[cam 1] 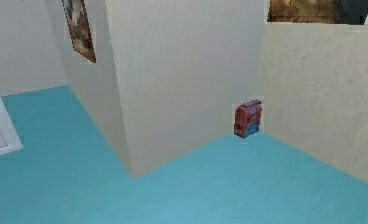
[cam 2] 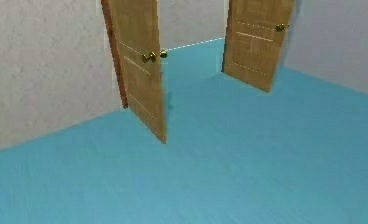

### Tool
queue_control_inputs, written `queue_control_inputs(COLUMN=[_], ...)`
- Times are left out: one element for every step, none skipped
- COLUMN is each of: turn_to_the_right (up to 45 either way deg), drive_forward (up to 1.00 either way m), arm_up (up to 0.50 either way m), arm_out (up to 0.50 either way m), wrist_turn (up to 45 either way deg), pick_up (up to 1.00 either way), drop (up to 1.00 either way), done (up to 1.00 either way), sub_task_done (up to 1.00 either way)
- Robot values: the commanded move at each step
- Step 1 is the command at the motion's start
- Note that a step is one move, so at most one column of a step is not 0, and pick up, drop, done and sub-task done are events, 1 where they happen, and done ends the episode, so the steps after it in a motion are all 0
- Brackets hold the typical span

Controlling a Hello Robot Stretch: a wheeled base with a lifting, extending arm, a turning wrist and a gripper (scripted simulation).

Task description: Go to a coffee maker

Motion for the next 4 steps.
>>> queue_control_inputs(turn_to_the_right=[-30.0, -3.0, 0.0, -3.0], drive_forward=[0.0, 0.0, 1.0, 0.0], arm_up=[0.0, 0.0, 0.0, 0.0], arm_out=[0.0, 0.0, 0.0, 0.0], wrist_turn=[0.0, 0.0, 0.0, 0.0], pick_up=[0.0, 0.0, 0.0, 0.0], drop=[0.0, 0.0, 0.0, 0.0], done=[0.0, 0.0, 0.0, 0.0], sub_task_done=[0.0, 0.0, 0.0, 0.0])
